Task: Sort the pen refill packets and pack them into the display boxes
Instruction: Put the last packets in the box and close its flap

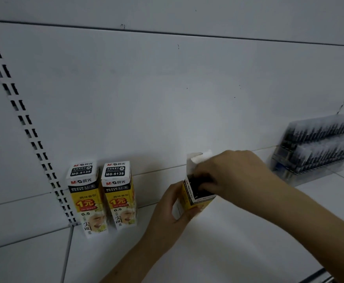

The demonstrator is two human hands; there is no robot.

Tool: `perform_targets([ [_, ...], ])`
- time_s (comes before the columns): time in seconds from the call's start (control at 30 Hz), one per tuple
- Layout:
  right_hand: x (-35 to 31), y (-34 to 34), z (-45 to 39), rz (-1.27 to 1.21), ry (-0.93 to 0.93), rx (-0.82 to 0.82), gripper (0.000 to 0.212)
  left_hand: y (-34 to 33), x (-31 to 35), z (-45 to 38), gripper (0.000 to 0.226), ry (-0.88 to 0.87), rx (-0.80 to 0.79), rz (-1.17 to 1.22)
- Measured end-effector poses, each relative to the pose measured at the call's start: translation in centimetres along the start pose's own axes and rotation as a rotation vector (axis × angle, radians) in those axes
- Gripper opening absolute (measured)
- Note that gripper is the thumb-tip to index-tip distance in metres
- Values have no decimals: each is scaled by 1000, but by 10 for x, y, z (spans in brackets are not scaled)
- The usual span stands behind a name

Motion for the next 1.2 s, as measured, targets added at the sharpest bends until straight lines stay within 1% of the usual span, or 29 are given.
perform_targets([
  [0.1,7,6,-2,10,-7,13,23,0,-1,0,50,-2,8,-4],
  [0.2,-1,-7,-2,16,56,-12,25,1,0,0,51,8,24,5],
  [0.27,-1,-9,-1,-16,63,-2,23,1,1,0,50,16,32,36],
  [0.33,9,-2,0,-127,-29,67,19,3,1,-1,50,23,36,59],
  [0.43,25,5,11,-373,-234,288,13,5,0,-2,50,46,40,59],
  [0.47,26,1,16,-441,-295,316,15,5,-1,-2,50,49,47,53],
  [0.57,16,-29,32,-615,-463,309,23,8,0,-2,51,24,71,28],
  [0.63,6,-49,39,-675,-523,362,17,10,1,-3,56,-10,84,13],
  [0.7,-2,-59,43,-713,-560,462,13,11,3,-3,65,-38,110,16],
  [0.8,-7,-66,43,-720,-560,594,18,14,9,-4,72,-118,188,4],
  [0.9,-11,-71,42,-746,-543,654,21,17,17,-6,64,-228,223,-43],
  [1.0,-15,-76,43,-757,-520,646,23,18,21,-8,50,-302,196,-119],
  [1.13,-16,-82,46,-766,-457,620,25,20,22,-9,38,-296,218,-131],
  [1.2,-15,-82,46,-738,-421,620,25,21,23,-10,36,-289,221,-134],
])
Point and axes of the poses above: each hand's wrist, its own z-axis away from the middle knuckle, its own y-axis out of the back of the hand, x = y × z, the point moved 2 cm from there along -z, towards the middle knuckle, and after that the axes turned 14 degrees about x, right-handed, at the moved point
